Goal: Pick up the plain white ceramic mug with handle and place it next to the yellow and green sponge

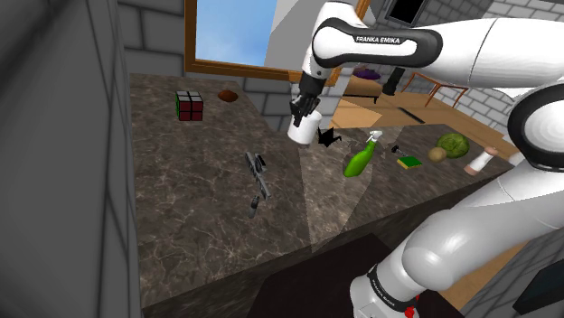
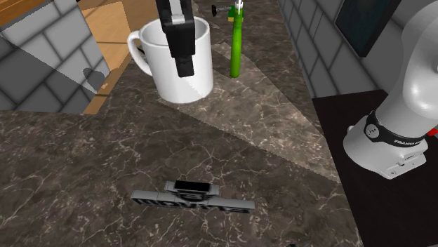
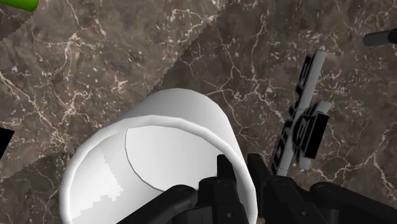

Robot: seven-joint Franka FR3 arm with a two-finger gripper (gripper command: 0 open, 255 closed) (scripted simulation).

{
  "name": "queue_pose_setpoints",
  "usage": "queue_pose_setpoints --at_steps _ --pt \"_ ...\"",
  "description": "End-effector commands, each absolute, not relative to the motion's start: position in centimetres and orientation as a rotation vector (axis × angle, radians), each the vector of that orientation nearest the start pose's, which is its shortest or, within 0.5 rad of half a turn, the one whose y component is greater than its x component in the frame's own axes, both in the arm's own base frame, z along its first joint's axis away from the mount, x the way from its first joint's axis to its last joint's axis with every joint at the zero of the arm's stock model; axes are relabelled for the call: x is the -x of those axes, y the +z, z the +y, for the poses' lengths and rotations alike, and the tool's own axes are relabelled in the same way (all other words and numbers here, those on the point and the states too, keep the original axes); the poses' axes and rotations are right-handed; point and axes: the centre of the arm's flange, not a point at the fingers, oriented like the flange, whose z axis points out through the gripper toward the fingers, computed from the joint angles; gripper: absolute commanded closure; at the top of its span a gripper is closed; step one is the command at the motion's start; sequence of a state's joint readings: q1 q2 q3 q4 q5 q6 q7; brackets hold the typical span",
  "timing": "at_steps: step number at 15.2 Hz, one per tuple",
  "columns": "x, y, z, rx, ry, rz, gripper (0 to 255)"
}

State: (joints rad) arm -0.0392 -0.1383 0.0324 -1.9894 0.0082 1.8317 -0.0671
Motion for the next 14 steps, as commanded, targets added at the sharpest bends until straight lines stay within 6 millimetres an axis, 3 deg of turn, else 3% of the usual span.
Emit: queue_pose_setpoints --at_steps 1,14 --pt "-51.3 52.6 -1.3 3.136 0.030 -0.091 255" --pt "-46.9 52.7 -17.9 3.136 0.030 -0.091 255"
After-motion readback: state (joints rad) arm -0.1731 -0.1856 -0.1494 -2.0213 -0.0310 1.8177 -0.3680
